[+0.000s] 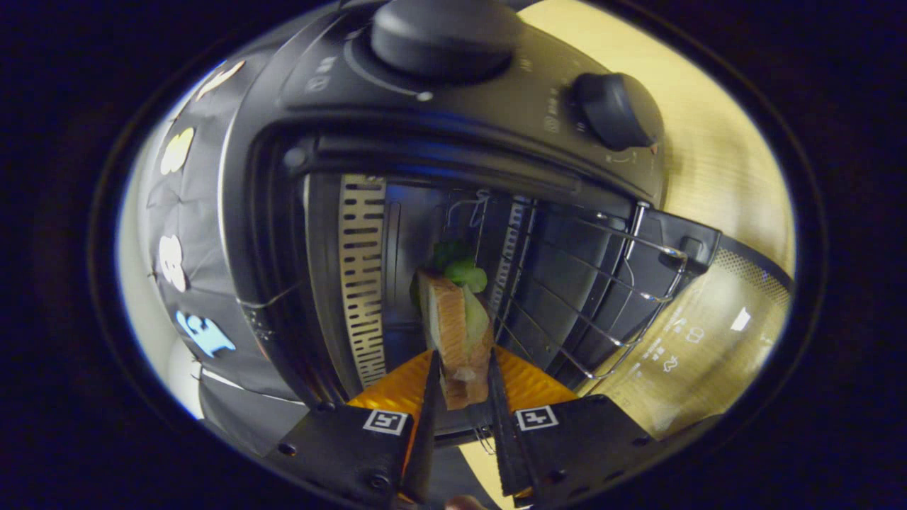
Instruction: Open the toaster oven, put the food inside, and close the toaster oven door.
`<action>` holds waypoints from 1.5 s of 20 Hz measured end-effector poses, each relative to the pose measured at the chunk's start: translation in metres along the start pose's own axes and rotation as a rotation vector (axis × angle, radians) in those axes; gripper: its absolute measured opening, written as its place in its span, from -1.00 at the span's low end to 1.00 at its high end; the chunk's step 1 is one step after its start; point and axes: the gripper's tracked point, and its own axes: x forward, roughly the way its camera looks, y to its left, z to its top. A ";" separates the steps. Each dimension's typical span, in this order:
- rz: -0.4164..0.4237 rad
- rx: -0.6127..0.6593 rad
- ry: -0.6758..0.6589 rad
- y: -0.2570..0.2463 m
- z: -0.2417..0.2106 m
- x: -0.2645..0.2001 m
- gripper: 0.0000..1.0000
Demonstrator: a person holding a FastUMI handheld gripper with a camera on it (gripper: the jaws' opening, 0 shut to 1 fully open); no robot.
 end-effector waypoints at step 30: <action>-0.328 -0.745 0.185 0.009 -0.081 -0.217 1.00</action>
